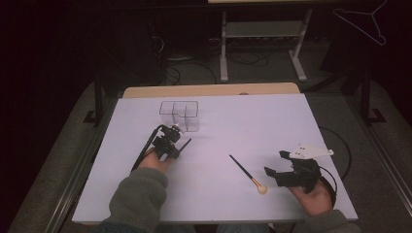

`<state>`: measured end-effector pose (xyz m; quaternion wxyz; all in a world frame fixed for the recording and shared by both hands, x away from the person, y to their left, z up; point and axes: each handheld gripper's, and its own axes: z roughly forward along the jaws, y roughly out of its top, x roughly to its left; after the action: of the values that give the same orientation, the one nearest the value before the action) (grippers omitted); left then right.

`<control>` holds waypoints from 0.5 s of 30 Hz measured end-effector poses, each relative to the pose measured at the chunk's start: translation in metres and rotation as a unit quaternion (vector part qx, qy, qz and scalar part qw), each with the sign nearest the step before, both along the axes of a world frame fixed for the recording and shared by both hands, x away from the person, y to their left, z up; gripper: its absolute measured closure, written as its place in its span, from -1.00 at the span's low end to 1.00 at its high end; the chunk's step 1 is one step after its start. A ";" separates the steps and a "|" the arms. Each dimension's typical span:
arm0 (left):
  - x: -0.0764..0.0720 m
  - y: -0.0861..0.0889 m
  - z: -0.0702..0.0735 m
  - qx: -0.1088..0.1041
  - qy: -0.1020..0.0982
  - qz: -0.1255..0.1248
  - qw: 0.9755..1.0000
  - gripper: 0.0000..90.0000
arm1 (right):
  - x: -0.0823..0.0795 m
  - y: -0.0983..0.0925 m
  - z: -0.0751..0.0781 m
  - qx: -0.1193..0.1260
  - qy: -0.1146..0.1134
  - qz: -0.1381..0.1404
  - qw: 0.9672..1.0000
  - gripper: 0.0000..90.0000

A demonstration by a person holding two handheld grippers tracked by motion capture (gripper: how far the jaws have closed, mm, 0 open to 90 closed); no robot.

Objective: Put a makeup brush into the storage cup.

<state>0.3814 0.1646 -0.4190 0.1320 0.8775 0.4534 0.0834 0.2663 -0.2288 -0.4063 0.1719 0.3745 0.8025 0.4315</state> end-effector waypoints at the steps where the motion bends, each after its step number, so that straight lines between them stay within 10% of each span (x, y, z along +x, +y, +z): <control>1: 0.001 0.000 0.000 0.000 0.004 0.001 1.000 0.85 | 0.000 0.000 0.000 0.000 0.000 0.000 1.000 -0.59; 15: 0.007 0.008 0.003 -0.028 0.024 -0.005 0.999 0.86 | 0.001 -0.002 0.000 0.000 0.004 0.002 1.000 -0.59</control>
<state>0.3881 0.1730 -0.4163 0.1458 0.8776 0.4540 0.0494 0.2671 -0.2305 -0.4067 0.1677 0.3749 0.8037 0.4306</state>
